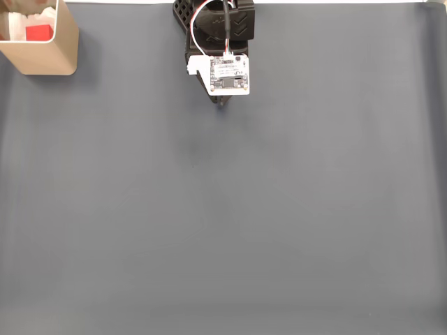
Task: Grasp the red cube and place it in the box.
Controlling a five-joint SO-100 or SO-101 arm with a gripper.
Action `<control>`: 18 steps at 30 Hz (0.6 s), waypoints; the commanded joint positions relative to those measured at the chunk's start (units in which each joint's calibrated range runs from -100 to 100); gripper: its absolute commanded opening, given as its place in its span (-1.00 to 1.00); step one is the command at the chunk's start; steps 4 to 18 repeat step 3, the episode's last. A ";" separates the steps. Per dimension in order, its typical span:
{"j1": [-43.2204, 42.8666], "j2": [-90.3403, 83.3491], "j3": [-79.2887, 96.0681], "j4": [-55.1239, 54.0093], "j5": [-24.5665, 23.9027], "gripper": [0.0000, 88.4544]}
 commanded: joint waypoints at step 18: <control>0.53 0.09 0.81 1.03 0.15 -1.00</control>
